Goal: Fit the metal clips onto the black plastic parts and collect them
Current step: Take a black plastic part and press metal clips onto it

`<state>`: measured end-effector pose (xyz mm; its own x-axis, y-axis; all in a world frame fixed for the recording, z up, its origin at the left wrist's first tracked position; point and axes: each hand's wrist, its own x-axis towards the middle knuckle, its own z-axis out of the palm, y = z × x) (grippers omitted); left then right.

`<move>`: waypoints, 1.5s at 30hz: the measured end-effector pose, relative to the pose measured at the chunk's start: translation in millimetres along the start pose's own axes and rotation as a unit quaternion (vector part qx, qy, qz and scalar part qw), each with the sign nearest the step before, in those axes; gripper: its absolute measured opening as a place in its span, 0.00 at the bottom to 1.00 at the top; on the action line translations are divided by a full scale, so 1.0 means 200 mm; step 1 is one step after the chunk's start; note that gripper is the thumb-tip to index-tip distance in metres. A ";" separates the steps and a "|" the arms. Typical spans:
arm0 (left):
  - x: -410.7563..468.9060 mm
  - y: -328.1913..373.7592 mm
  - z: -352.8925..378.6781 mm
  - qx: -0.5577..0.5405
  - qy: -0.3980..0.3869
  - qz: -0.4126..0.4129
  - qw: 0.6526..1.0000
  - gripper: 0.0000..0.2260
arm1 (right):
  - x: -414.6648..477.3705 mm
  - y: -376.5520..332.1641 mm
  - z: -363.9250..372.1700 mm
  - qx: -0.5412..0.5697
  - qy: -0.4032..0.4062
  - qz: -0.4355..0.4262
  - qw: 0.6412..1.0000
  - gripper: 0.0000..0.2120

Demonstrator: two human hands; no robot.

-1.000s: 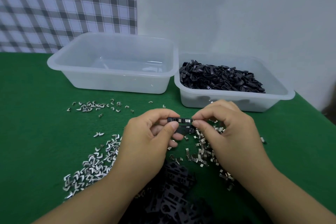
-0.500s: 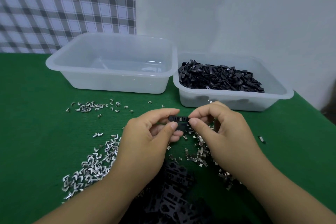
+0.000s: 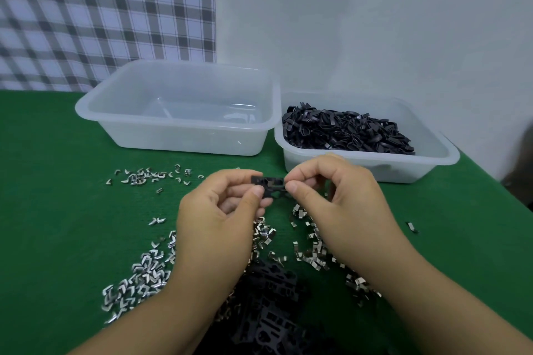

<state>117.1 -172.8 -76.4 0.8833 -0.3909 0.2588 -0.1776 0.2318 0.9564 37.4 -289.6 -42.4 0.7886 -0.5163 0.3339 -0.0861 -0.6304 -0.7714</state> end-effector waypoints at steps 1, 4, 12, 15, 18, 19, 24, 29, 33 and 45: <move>0.01 -0.01 0.00 0.001 0.020 0.000 1.000 0.12 | 0.01 0.00 0.00 0.004 0.001 -0.005 1.000 0.06; 0.02 -0.02 -0.02 0.009 0.067 0.003 0.998 0.11 | 0.02 0.00 0.01 -0.069 -0.037 -0.025 0.997 0.07; 0.03 -0.03 -0.01 0.012 0.083 0.002 0.997 0.11 | 0.01 0.00 0.09 -0.226 -0.160 -0.056 0.959 0.07; 0.03 -0.03 -0.01 0.007 0.082 0.000 0.997 0.11 | 0.03 0.00 0.10 -0.222 -0.161 -0.057 0.960 0.07; 0.03 -0.02 -0.01 0.008 0.081 0.000 0.997 0.11 | 0.05 -0.01 0.13 -0.235 -0.179 -0.060 0.954 0.06; 0.03 -0.02 -0.01 0.007 0.082 0.001 0.997 0.11 | 0.05 -0.01 0.13 -0.236 -0.185 -0.059 0.952 0.06; 0.03 -0.02 -0.01 0.006 0.084 0.004 0.996 0.11 | 0.05 -0.01 0.14 -0.226 -0.219 -0.068 0.947 0.05; 0.03 -0.02 -0.01 0.002 0.080 0.008 0.997 0.11 | 0.04 -0.01 0.13 -0.224 -0.257 -0.088 0.936 0.05; 0.03 -0.02 -0.01 0.001 0.077 0.006 0.997 0.10 | 0.05 -0.02 0.12 -0.212 -0.253 -0.084 0.940 0.02; 0.03 -0.02 -0.01 0.016 0.077 0.009 0.997 0.10 | 0.08 -0.05 0.08 -0.247 -0.328 -0.094 0.907 0.06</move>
<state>123.8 -174.6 -79.0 0.9355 -0.2451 0.2546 -0.2058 0.2076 0.9563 60.5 -282.7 -38.9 0.9962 -0.0192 -0.0847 -0.0472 -0.9380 -0.3433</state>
